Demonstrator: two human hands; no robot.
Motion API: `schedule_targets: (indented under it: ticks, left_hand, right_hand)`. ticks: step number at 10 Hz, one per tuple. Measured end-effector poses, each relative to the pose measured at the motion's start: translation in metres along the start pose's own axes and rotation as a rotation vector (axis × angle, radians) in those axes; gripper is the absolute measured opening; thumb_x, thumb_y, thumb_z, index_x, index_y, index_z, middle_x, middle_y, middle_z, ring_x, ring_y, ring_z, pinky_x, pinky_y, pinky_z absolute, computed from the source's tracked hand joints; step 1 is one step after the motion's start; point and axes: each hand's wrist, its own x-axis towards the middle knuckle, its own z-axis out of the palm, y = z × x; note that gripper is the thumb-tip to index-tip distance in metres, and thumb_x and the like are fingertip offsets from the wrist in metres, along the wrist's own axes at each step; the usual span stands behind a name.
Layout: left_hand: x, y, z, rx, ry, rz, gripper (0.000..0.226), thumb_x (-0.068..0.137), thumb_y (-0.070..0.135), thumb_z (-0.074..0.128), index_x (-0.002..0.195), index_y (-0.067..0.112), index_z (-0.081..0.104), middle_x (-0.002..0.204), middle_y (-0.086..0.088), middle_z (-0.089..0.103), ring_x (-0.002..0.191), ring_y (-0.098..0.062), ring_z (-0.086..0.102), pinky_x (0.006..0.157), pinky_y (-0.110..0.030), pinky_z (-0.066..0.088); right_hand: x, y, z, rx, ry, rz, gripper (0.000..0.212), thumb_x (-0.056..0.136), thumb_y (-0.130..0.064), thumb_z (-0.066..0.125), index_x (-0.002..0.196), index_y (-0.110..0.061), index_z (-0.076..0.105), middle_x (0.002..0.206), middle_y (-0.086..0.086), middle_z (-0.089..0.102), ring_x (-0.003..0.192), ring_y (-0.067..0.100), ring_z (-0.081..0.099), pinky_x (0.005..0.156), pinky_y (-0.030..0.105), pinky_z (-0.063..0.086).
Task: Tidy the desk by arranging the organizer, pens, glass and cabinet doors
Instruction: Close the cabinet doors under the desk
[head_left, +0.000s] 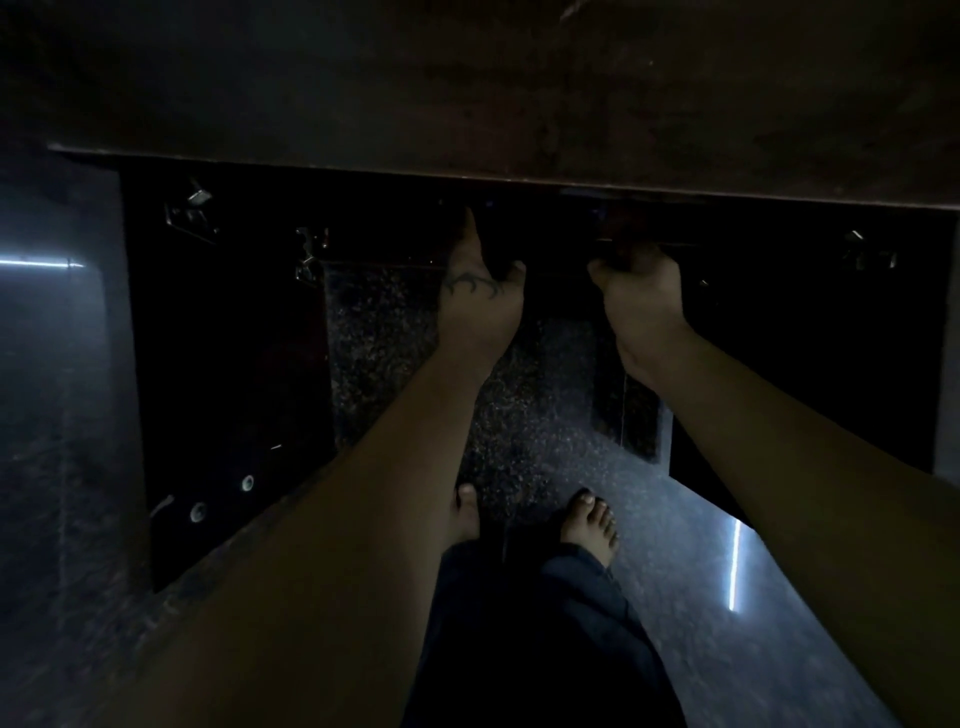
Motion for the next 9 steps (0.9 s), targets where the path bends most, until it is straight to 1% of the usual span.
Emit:
schedule_targets:
  ticks: [1,2,3,4,5,6,7,8,9]
  left_hand:
    - [-0.021,0.003,-0.005,-0.056,0.028,0.11,0.083,0.077,0.041,0.052,0.149,0.023,0.015,0.153,-0.005,0.03,0.125,-0.035,0.05,0.102,-0.056,0.042]
    - [-0.037,0.001,-0.008,-0.05,-0.004,0.156,0.085,0.078,0.04,0.051,0.15,0.025,0.009,0.157,0.002,0.021,0.128,-0.033,0.047,0.103,-0.054,0.042]
    - [-0.057,-0.002,-0.011,-0.037,-0.009,0.156,0.081,0.084,0.036,0.052,0.15,0.023,0.008,0.158,0.0,0.017,0.135,-0.028,0.039,0.106,-0.051,0.039]
    - [-0.076,-0.003,-0.013,-0.031,0.0,0.147,0.076,0.091,0.028,0.053,0.151,0.02,0.008,0.158,-0.003,0.019,0.14,-0.024,0.031,0.109,-0.048,0.037]
    - [-0.097,-0.006,-0.014,-0.028,0.003,0.135,0.07,0.095,0.021,0.052,0.151,0.018,0.009,0.157,-0.003,0.02,0.143,-0.02,0.023,0.111,-0.045,0.035]
    - [-0.12,-0.011,-0.016,-0.058,-0.001,0.101,0.068,0.096,0.019,0.05,0.151,0.02,0.01,0.157,-0.002,0.021,0.144,-0.018,0.021,0.113,-0.043,0.033]
    - [-0.143,-0.021,-0.022,-0.069,-0.014,0.052,0.067,0.096,0.024,0.051,0.15,0.024,0.012,0.155,-0.006,0.025,0.142,-0.022,0.026,0.112,-0.043,0.034]
    - [-0.164,-0.035,-0.031,-0.061,-0.008,0.014,0.063,0.097,0.022,0.05,0.15,0.021,0.016,0.156,-0.001,0.025,0.142,-0.016,0.025,0.11,-0.024,0.029]
    - [-0.18,-0.053,-0.045,-0.086,0.01,-0.033,0.063,0.096,0.022,0.052,0.15,0.026,0.019,0.154,0.004,0.028,0.137,-0.016,0.037,0.11,-0.032,0.036]
  right_hand:
    - [-0.016,-0.003,0.001,0.034,-0.064,-0.003,0.047,0.09,-0.009,0.055,0.136,-0.007,0.046,0.112,0.004,0.06,0.105,0.02,0.058,0.096,0.032,0.048]
    - [-0.032,-0.003,0.0,0.015,-0.083,0.005,0.049,0.093,-0.006,0.052,0.14,-0.005,0.038,0.124,0.003,0.052,0.116,0.015,0.049,0.095,0.022,0.039]
    - [-0.049,0.0,0.001,0.048,-0.086,0.045,0.058,0.094,-0.006,0.052,0.146,-0.005,0.026,0.149,0.008,0.035,0.134,0.02,0.037,0.098,0.02,0.032]
    - [-0.067,0.004,0.0,0.042,-0.102,0.065,0.06,0.094,-0.005,0.052,0.147,-0.006,0.023,0.152,0.01,0.031,0.136,0.022,0.035,0.101,0.022,0.032]
    - [-0.087,0.007,-0.002,0.045,-0.12,0.075,0.06,0.094,-0.006,0.052,0.147,-0.009,0.024,0.152,0.008,0.031,0.136,0.021,0.035,0.103,0.024,0.031]
    - [-0.11,0.007,-0.004,0.036,-0.16,0.093,0.06,0.095,-0.006,0.05,0.148,-0.011,0.022,0.153,0.006,0.03,0.138,0.02,0.033,0.11,0.03,0.031]
    - [-0.131,0.008,-0.002,0.009,-0.195,0.101,0.06,0.096,-0.008,0.05,0.148,-0.012,0.021,0.154,0.005,0.028,0.139,0.021,0.031,0.112,0.033,0.031]
    - [-0.148,0.013,0.006,0.006,-0.23,0.111,0.059,0.096,-0.009,0.051,0.148,-0.012,0.023,0.153,0.005,0.031,0.138,0.02,0.033,0.109,0.03,0.032]
    - [-0.166,0.019,0.02,-0.021,-0.28,0.132,0.058,0.096,-0.01,0.052,0.148,-0.012,0.025,0.151,0.004,0.033,0.136,0.019,0.036,0.107,0.028,0.034]
